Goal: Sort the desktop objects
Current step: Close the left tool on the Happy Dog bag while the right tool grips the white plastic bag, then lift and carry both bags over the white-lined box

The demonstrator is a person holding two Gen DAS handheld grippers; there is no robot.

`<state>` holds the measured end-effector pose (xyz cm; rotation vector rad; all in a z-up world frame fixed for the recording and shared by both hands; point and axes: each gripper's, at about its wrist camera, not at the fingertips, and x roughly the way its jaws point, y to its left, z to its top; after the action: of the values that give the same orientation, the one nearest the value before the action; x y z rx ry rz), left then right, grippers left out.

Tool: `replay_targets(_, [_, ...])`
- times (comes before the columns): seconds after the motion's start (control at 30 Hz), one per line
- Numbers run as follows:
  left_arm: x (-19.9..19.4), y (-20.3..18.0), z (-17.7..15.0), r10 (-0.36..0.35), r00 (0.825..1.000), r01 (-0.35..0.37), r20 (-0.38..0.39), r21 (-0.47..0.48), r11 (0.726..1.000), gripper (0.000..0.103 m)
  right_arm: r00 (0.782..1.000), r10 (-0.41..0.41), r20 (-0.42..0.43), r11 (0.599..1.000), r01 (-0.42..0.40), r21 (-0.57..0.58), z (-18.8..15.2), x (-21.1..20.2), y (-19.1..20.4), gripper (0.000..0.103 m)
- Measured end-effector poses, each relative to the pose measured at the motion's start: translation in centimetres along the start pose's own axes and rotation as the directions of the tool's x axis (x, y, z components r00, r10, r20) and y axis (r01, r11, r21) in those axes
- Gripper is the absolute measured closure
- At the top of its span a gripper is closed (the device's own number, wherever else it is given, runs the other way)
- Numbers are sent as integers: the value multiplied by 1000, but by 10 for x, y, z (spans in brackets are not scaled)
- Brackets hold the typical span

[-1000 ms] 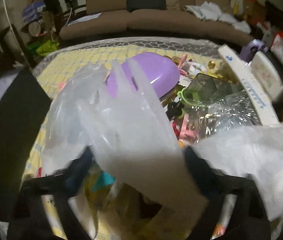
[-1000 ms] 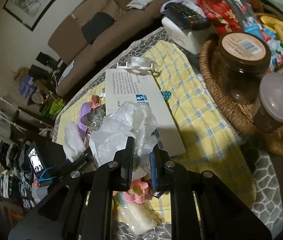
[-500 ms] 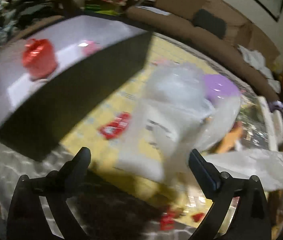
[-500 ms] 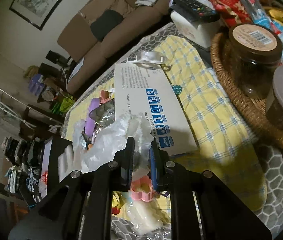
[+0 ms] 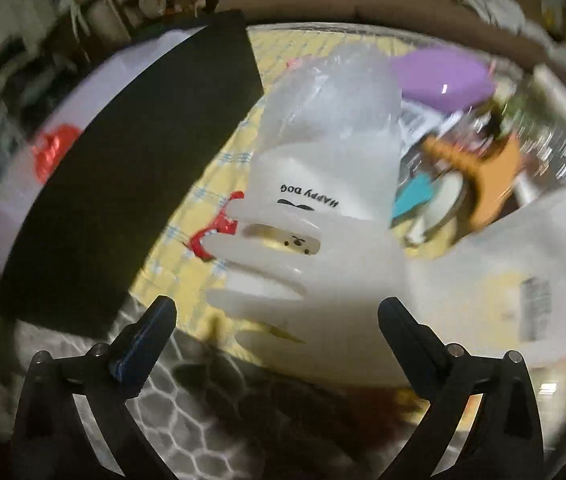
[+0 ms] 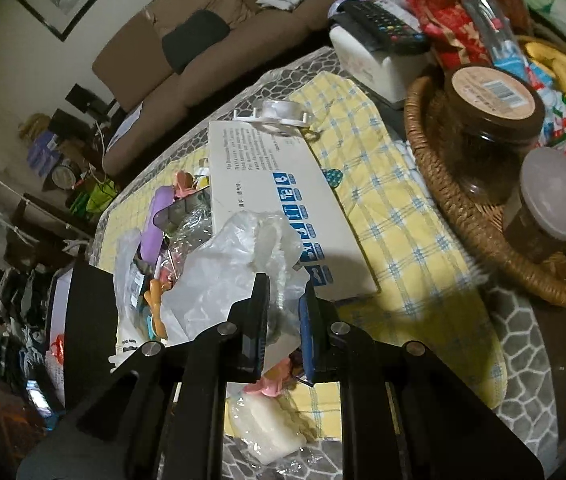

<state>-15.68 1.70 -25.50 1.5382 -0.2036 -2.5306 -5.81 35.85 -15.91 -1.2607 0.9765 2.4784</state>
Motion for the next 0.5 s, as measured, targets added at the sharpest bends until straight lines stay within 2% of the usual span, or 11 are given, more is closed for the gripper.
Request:
replay_targets(0.07, [10, -5, 0, -30, 999, 30, -15, 29, 999, 2, 1000, -9, -3, 1000, 9, 12, 0, 1, -3, 89])
replay_targets(0.13, [11, -2, 2, -107, 994, 107, -13, 24, 994, 21, 999, -30, -16, 1000, 30, -2, -1, 6, -1, 89])
replay_targets(0.17, [8, 3, 3, -133, 991, 133, -2, 8, 991, 51, 999, -42, -21, 999, 42, -14, -2, 7, 1, 89])
replay_targets(0.2, [4, 11, 4, -157, 988, 157, 1, -14, 987, 89, 999, -48, -24, 999, 47, -22, -2, 8, 2, 89])
replay_targets(0.3, [-8, 22, 2, -219, 976, 219, 9, -23, 975, 96, 999, -39, -18, 999, 39, -27, -2, 5, 5, 89])
replay_targets(0.4, [-31, 25, 6, -195, 979, 194, 61, 17, 981, 96, 1000, -22, 1, 998, 22, -53, -1, -2, 13, 89])
replay_targets(0.5, [-77, 48, 19, -141, 973, 138, 183, 31, 990, 96, 1000, 25, -7, 991, -26, -135, -3, -9, 33, 90])
